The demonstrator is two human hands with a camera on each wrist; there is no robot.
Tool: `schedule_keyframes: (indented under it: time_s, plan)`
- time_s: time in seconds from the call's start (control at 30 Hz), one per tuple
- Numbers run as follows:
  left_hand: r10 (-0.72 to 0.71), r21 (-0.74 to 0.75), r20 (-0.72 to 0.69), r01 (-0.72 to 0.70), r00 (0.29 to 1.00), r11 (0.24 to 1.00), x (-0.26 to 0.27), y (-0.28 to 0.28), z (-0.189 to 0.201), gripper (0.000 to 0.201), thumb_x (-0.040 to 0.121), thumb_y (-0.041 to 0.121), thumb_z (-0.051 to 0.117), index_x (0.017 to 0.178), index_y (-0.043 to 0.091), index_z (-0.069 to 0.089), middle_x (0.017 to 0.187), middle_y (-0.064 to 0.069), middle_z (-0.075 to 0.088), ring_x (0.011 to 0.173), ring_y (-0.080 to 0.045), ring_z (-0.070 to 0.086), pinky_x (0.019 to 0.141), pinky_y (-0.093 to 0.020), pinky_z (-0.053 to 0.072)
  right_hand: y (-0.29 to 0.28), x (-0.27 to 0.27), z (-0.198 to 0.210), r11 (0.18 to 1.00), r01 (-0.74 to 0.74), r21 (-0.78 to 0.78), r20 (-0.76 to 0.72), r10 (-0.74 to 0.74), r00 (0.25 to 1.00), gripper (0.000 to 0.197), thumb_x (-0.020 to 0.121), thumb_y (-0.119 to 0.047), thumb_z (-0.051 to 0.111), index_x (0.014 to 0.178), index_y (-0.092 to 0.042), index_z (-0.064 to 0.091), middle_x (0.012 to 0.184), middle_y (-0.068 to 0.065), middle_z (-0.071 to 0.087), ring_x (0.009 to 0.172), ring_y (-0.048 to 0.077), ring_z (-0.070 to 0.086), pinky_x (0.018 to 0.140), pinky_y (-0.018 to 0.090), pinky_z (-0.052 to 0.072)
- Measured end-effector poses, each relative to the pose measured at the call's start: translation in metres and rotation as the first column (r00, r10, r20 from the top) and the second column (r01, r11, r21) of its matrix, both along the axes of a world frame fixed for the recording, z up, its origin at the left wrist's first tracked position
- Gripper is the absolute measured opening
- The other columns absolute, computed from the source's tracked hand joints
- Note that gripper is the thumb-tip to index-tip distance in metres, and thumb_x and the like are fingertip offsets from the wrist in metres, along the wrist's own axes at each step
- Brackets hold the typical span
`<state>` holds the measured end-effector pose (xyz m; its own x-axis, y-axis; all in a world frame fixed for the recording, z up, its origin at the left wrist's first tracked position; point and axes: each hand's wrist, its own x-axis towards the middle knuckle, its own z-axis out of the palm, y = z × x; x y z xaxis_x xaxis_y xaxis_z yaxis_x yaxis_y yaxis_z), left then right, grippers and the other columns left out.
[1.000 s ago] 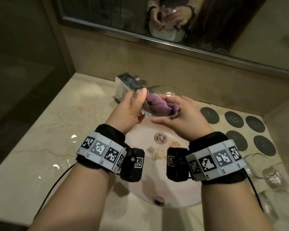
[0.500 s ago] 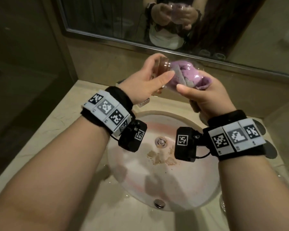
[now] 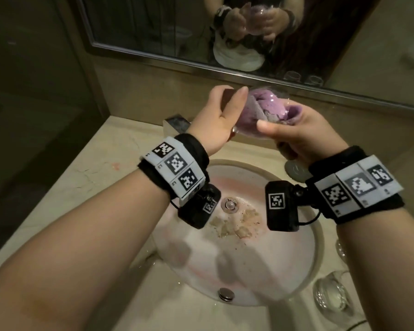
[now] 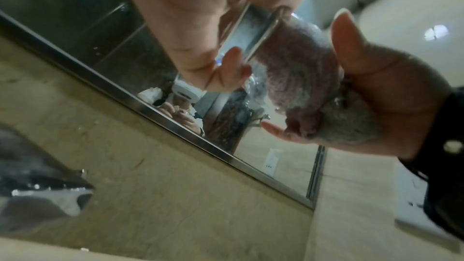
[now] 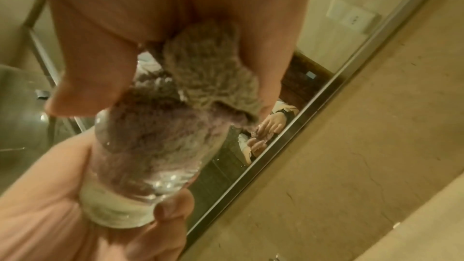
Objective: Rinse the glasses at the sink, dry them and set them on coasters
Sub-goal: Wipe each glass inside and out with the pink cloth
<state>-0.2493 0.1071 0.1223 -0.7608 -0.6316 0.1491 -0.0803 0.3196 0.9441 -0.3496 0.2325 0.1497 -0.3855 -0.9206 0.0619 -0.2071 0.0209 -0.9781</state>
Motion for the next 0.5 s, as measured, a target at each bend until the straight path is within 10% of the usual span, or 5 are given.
schedule_keyframes:
  time_s: [0.17,0.23,0.3,0.37,0.5]
  plan:
    - [-0.079,0.048,0.036,0.077,0.996,0.996,0.002,-0.003,0.001,0.047,0.096,0.048,0.034,0.133,0.019,0.031,0.105,0.001,0.055,0.077,-0.012,0.060,0.056,-0.023,0.051,-0.001,-0.007,-0.006,0.997,0.055,-0.061,-0.018,-0.056,0.998,0.022,0.076,-0.007,0.070,0.091,-0.020,0.059,0.054,-0.013,0.059,0.040,-0.001,0.044,0.039,0.012,0.037]
    - [-0.111,0.337,0.071,0.081,0.991,0.938,0.001,-0.004,0.001,0.063,0.090,0.063,0.029,0.133,0.017,0.036,0.114,-0.007,0.059,0.083,-0.020,0.064,0.059,-0.024,0.052,0.000,-0.011,-0.005,1.000,0.026,-0.005,-0.313,-0.027,0.950,0.026,0.079,-0.013,0.071,0.098,-0.025,0.057,0.074,-0.020,0.066,0.072,-0.004,0.061,0.080,0.027,0.051]
    - [-0.057,0.611,0.106,-0.020,0.993,0.792,-0.003,-0.004,-0.002,0.078,0.083,0.074,0.025,0.122,0.012,0.050,0.107,-0.011,0.065,0.076,-0.022,0.063,0.054,-0.027,0.050,-0.001,-0.016,-0.006,0.993,0.043,0.112,-0.638,0.038,0.769,0.033,0.079,-0.021,0.072,0.104,-0.033,0.054,0.096,-0.027,0.059,0.104,-0.002,0.054,0.116,0.046,0.017]
    - [-0.013,0.731,0.102,-0.066,0.995,0.679,-0.007,-0.003,-0.007,0.077,0.082,0.075,0.031,0.114,0.009,0.055,0.090,-0.011,0.063,0.060,-0.018,0.055,0.041,-0.022,0.041,-0.006,-0.017,-0.006,0.984,0.061,0.166,-0.729,0.081,0.680,0.039,0.078,-0.024,0.073,0.108,-0.036,0.050,0.103,-0.028,0.053,0.112,0.000,0.047,0.118,0.044,-0.003]
    - [0.086,0.667,0.029,-0.083,0.996,0.740,-0.011,0.000,-0.014,0.055,0.093,0.058,0.039,0.111,0.009,0.054,0.074,-0.008,0.059,0.049,-0.015,0.047,0.040,-0.022,0.035,-0.012,-0.010,-0.007,0.980,0.012,0.198,-0.479,0.086,0.874,0.032,0.078,-0.022,0.073,0.104,-0.034,0.057,0.097,-0.020,0.064,0.097,0.000,0.061,0.111,0.044,0.033]
